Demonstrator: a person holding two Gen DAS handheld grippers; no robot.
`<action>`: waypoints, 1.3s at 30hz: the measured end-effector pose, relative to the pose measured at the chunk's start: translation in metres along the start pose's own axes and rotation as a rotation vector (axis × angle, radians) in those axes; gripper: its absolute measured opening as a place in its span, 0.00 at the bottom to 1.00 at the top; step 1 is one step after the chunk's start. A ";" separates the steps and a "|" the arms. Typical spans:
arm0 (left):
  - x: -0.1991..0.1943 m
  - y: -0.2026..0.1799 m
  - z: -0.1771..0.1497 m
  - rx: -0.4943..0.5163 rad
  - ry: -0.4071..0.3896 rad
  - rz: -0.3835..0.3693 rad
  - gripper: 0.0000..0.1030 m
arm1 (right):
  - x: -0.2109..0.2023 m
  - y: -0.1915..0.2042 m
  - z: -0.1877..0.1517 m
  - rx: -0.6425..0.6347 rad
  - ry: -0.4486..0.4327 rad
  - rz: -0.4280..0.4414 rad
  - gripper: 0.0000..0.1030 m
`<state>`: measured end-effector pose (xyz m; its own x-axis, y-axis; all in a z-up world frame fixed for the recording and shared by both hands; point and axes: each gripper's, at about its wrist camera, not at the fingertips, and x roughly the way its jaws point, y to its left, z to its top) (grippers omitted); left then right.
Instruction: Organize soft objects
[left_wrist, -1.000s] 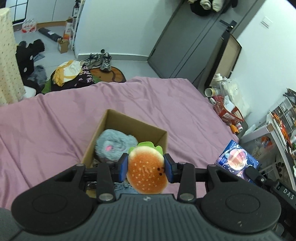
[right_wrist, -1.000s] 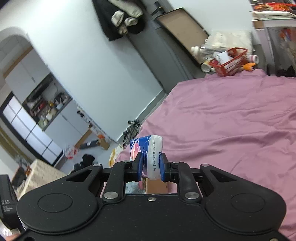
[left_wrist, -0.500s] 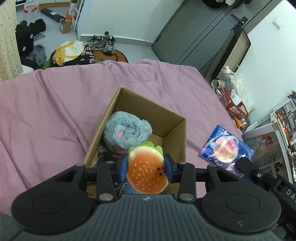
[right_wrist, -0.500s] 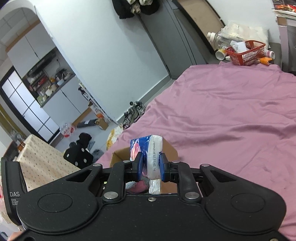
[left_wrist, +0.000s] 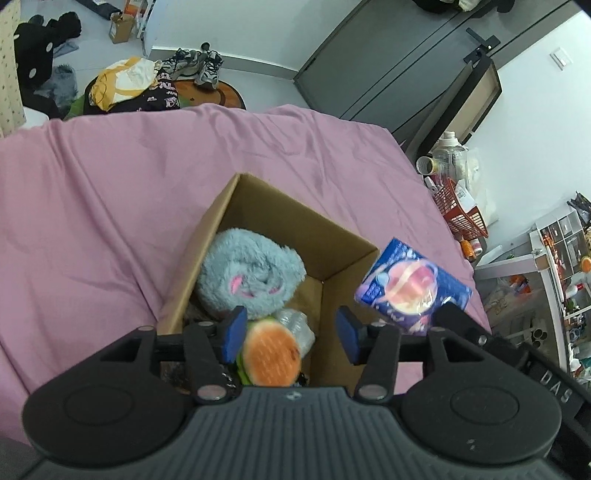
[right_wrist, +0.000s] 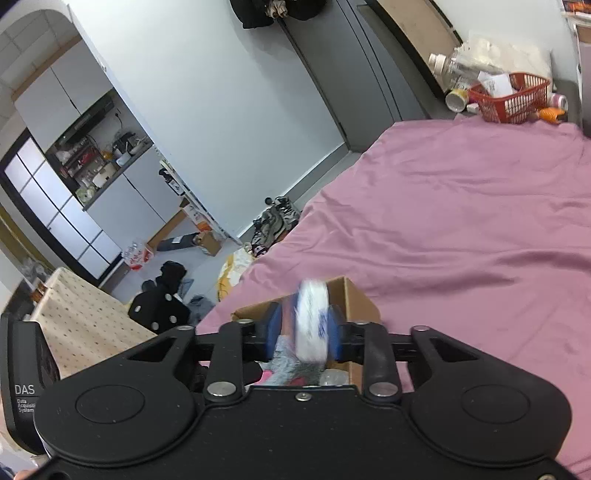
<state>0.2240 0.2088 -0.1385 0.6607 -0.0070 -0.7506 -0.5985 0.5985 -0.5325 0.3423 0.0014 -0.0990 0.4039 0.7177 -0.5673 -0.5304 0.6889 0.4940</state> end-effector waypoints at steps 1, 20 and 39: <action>0.000 -0.001 0.002 0.004 0.005 0.002 0.56 | -0.002 -0.001 0.001 0.009 -0.006 -0.011 0.32; -0.078 -0.028 -0.011 0.137 -0.005 0.047 0.80 | -0.082 0.030 -0.022 -0.029 0.020 -0.088 0.64; -0.176 -0.058 -0.072 0.352 -0.074 0.039 0.91 | -0.195 0.043 -0.034 -0.046 -0.061 -0.181 1.00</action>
<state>0.1098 0.1172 -0.0036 0.6792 0.0713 -0.7305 -0.4398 0.8363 -0.3273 0.2152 -0.1125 0.0099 0.5392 0.5881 -0.6029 -0.4779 0.8031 0.3559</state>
